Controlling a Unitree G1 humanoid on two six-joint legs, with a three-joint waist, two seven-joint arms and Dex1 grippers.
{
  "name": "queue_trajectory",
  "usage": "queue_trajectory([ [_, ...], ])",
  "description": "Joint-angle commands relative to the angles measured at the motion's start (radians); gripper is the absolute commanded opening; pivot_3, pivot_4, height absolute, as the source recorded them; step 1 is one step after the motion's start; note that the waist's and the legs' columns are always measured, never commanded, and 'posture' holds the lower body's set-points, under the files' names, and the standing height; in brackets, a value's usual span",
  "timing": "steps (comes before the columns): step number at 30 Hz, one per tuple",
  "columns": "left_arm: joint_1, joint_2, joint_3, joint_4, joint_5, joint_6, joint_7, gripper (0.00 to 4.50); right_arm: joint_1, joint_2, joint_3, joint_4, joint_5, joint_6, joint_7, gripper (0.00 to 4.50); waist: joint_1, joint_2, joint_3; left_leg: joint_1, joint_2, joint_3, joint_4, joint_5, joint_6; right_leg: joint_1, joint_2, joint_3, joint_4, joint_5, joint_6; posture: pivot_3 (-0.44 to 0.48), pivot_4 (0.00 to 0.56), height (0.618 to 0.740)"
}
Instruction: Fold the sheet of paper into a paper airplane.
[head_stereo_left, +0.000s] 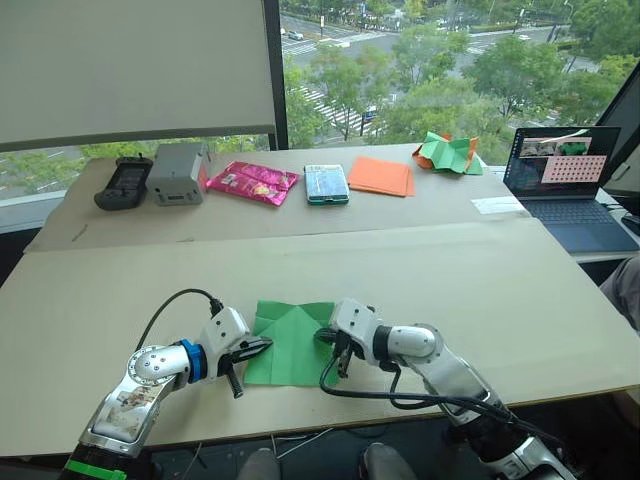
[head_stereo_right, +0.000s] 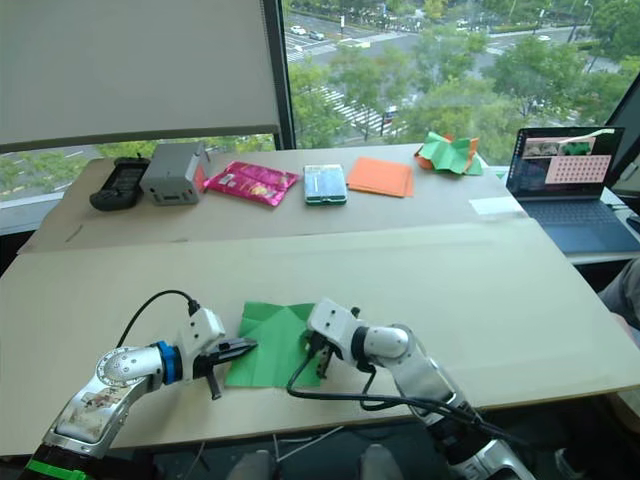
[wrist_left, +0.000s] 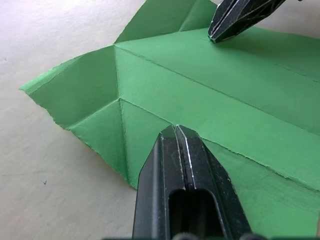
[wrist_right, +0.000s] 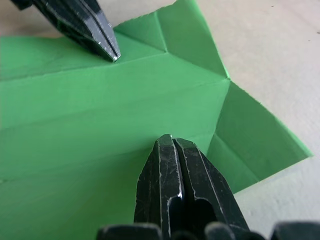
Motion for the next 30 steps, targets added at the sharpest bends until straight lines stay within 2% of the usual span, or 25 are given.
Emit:
queue_trajectory([
  [1, 0.002, 0.008, 0.018, -0.060, -0.029, 0.033, -0.004, 0.00, -0.015, -0.002, -0.089, -0.068, 0.039, 0.060, -0.031, 0.60, 0.001, 0.000, 0.000, -0.001, 0.000, 0.000, 0.000, 0.000, 0.000, -0.001, 0.000, 0.000, 0.000, 0.000, 0.000, 0.000, 0.150, 0.706],
  [9, 0.003, 0.015, 0.031, -0.102, -0.033, 0.061, -0.002, 0.00, -0.015, 0.067, -0.177, -0.060, 0.069, 0.223, -0.146, 3.27, -0.002, 0.000, 0.000, -0.006, 0.000, 0.000, 0.000, 0.004, 0.006, -0.002, 0.000, 0.000, 0.001, 0.000, 0.000, 0.000, 0.150, 0.706],
  [20, 0.001, 0.022, 0.034, -0.096, -0.030, 0.059, -0.003, 0.00, 0.000, 0.160, -0.191, -0.077, 0.166, 0.299, -0.161, 3.27, -0.001, 0.000, 0.000, -0.007, 0.000, -0.001, 0.000, 0.004, 0.006, -0.004, 0.001, 0.001, 0.001, 0.000, 0.000, 0.000, 0.150, 0.706],
  [23, 0.003, 0.021, 0.036, -0.097, -0.031, 0.059, -0.001, 0.00, 0.004, 0.157, -0.189, -0.079, 0.175, 0.301, -0.166, 2.47, -0.001, 0.000, 0.000, -0.007, 0.000, -0.001, 0.000, 0.004, 0.006, -0.004, 0.001, 0.000, 0.000, 0.000, 0.000, 0.000, 0.150, 0.706],
  [30, 0.016, 0.017, 0.036, -0.100, -0.028, 0.052, 0.001, 0.00, 0.015, 0.151, -0.169, -0.114, 0.182, 0.271, -0.162, 0.02, -0.003, 0.000, 0.000, -0.008, 0.000, -0.001, 0.000, 0.004, 0.006, -0.003, 0.001, 0.001, 0.001, 0.000, 0.000, 0.000, 0.150, 0.706],
])
